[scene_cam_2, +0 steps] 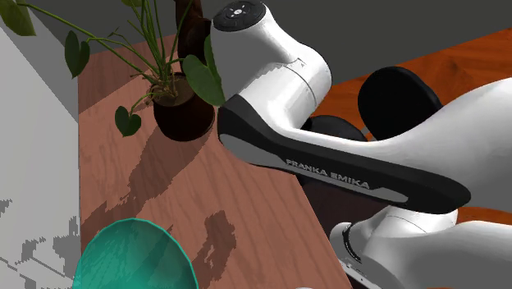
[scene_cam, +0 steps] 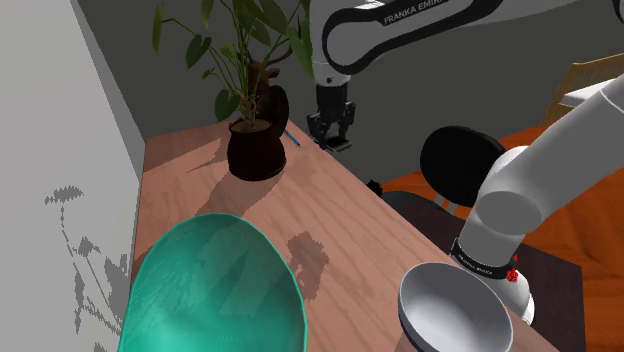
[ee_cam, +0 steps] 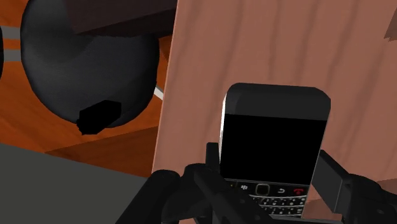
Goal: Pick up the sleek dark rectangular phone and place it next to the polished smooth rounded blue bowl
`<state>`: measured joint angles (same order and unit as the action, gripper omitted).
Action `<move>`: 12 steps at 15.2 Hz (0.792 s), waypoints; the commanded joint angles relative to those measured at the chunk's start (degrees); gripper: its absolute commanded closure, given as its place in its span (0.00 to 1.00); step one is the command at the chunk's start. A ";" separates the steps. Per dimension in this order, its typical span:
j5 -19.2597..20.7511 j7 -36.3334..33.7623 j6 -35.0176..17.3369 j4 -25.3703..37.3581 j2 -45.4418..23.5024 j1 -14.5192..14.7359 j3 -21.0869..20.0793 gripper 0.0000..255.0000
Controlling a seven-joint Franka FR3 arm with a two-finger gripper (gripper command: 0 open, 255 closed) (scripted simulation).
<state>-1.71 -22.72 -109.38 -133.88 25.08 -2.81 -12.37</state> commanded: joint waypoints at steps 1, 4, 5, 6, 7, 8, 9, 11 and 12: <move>-1.15 -2.52 0.61 -0.93 1.52 1.31 -1.84 1.00; -3.06 -5.99 1.53 -2.63 4.20 3.36 -4.43 1.00; -3.73 -7.18 1.85 -3.07 4.98 4.05 -5.33 1.00; -4.42 -8.38 2.17 -3.43 5.71 4.75 -6.26 1.00; -5.11 -9.61 2.48 -3.73 6.37 5.44 -7.20 1.00; -5.80 -10.85 2.80 -3.97 6.98 6.14 -8.16 1.00; -6.50 -12.12 3.10 -4.13 7.51 6.83 -9.13 1.00; -7.89 -14.69 3.69 -4.26 8.39 8.19 -11.12 1.00; -8.58 -16.01 3.96 -4.23 8.72 8.85 -12.15 1.00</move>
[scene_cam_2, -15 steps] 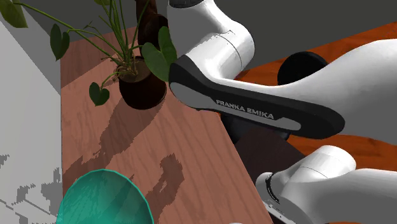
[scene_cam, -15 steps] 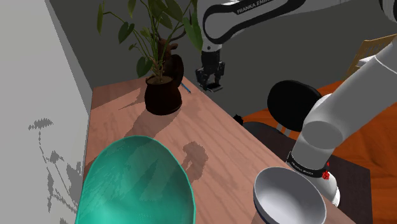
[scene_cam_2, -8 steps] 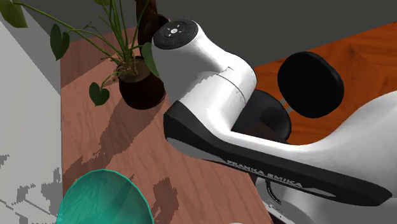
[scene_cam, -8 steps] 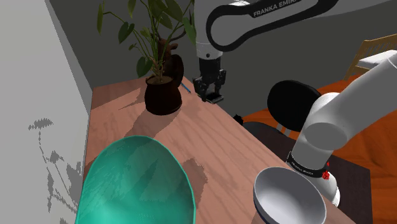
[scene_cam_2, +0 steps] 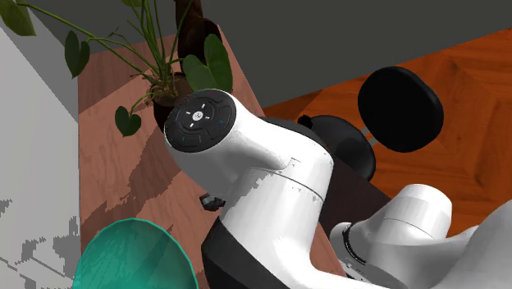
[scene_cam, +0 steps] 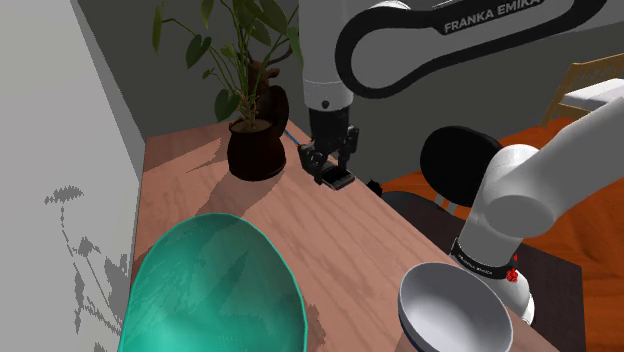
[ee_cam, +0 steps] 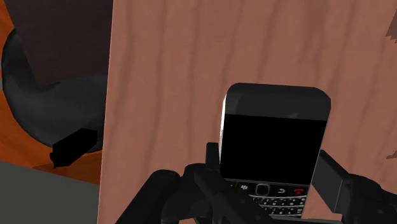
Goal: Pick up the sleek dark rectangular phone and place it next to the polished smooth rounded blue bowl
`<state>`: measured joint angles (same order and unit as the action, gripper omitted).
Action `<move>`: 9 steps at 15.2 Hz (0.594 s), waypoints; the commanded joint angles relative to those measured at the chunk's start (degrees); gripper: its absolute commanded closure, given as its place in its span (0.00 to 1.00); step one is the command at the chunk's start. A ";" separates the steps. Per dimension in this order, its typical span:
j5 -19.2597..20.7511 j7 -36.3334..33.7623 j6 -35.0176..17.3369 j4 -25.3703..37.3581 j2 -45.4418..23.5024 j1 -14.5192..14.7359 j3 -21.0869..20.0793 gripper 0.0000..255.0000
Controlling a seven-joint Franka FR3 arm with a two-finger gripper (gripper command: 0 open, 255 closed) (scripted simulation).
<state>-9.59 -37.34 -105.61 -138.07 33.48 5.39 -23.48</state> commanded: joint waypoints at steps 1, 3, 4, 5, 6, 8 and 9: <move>-1.38 -2.72 0.46 0.07 0.59 1.29 -2.09 1.00; -2.70 -5.42 0.94 0.46 0.91 2.51 -4.23 1.00; -3.34 -6.80 1.15 0.76 0.97 3.08 -5.33 1.00; -3.96 -8.18 1.35 1.12 0.95 3.62 -6.45 1.00; -4.55 -9.59 1.53 1.55 0.87 4.13 -7.58 1.00; -5.64 -12.44 1.82 2.58 0.49 5.04 -9.92 1.00; -6.14 -13.89 1.94 3.20 0.19 5.43 -11.12 1.00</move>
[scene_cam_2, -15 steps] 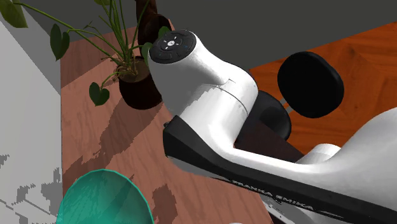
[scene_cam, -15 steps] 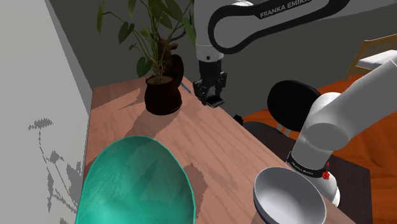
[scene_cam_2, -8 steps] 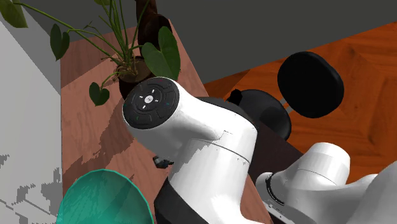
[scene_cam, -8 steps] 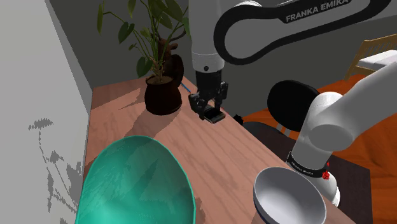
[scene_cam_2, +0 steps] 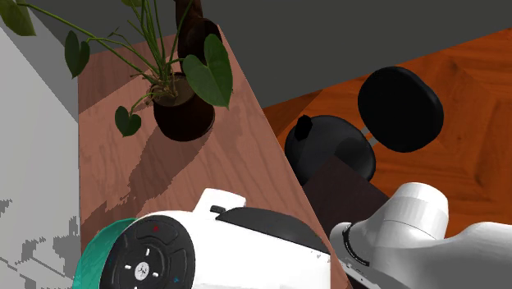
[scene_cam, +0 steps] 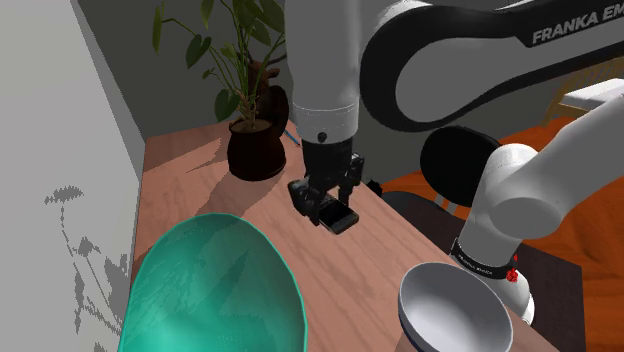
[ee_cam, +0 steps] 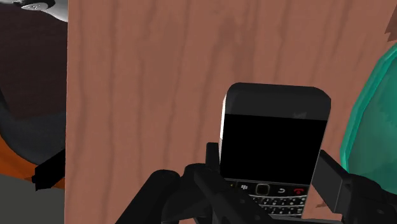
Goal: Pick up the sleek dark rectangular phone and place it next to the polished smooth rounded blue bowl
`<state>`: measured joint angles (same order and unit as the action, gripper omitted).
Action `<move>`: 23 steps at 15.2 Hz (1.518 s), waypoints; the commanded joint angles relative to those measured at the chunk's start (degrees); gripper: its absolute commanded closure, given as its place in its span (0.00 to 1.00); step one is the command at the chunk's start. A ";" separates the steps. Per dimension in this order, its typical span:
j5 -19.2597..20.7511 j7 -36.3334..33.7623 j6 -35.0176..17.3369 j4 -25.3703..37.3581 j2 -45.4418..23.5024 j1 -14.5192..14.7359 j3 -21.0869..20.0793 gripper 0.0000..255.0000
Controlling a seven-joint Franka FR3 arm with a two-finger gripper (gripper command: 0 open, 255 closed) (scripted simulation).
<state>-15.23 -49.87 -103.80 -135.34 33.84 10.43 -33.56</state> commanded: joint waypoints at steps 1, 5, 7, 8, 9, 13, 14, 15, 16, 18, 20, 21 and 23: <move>-0.96 -2.81 0.23 1.14 -0.53 0.74 -2.27 1.00; -2.16 -7.22 -0.36 2.81 -2.10 1.50 -6.28 1.00; -2.39 -7.26 -1.93 1.50 -2.36 1.53 -6.78 1.00; -2.50 -7.28 -2.72 0.87 -2.51 1.54 -7.05 1.00; -2.60 -7.31 -3.52 0.24 -2.68 1.54 -7.31 1.00; -2.97 -7.47 -6.77 -2.16 -3.52 1.49 -8.45 1.00; -3.05 -7.52 -7.60 -2.73 -3.77 1.46 -8.76 1.00; -3.12 -7.58 -8.44 -3.29 -4.05 1.43 -9.07 1.00; -3.19 -7.64 -9.28 -3.84 -4.34 1.38 -9.38 1.00; -3.30 -7.79 -10.98 -4.91 -4.98 1.27 -10.04 1.00; -3.37 -7.96 -12.71 -5.94 -5.69 1.13 -10.73 1.00; -3.40 -8.06 -13.59 -6.43 -6.08 1.04 -11.09 1.00; -3.40 -8.28 -15.36 -7.39 -6.92 0.83 -11.83 1.00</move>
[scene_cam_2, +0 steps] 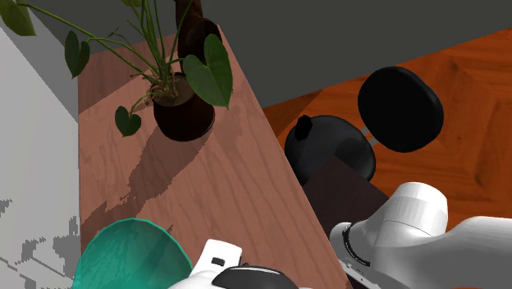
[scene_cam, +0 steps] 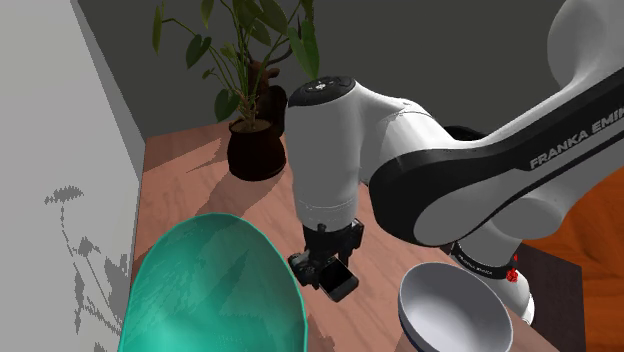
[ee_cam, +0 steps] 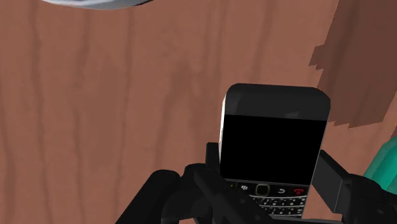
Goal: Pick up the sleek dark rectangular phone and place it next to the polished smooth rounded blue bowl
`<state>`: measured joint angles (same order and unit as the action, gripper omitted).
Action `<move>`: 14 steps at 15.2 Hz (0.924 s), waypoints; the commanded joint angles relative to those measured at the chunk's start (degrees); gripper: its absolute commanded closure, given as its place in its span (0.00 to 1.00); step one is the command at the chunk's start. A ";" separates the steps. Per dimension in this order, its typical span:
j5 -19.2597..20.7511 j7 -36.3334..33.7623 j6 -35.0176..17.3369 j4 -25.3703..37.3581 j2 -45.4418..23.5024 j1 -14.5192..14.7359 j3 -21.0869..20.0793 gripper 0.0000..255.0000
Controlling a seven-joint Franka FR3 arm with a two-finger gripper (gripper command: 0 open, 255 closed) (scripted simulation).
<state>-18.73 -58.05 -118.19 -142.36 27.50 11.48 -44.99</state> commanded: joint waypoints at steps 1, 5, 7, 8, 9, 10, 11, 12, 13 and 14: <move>0.11 -0.23 -1.87 -0.84 -1.03 -0.35 -0.78 1.00; 0.34 -0.84 -5.55 -2.58 -3.06 -0.97 -2.40 1.00; 0.58 -1.23 -7.44 -3.38 -4.21 -1.37 -3.26 1.00; 0.73 -1.45 -8.40 -3.76 -4.82 -1.61 -3.72 1.00; 0.91 -1.68 -9.37 -4.13 -5.46 -1.85 -4.18 1.00; 1.18 -2.01 -10.59 -4.58 -6.30 -2.19 -4.77 1.00; 1.19 -2.01 -10.59 -4.58 -6.30 -2.19 -4.76 1.00; 1.18 -2.01 -10.59 -4.58 -6.29 -2.18 -4.76 1.00; 1.19 -2.01 -10.59 -4.58 -6.30 -2.18 -4.76 1.00; 1.19 -2.01 -10.59 -4.58 -6.30 -2.18 -4.76 1.00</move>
<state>-17.55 -60.04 -128.69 -146.93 21.25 9.31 -49.71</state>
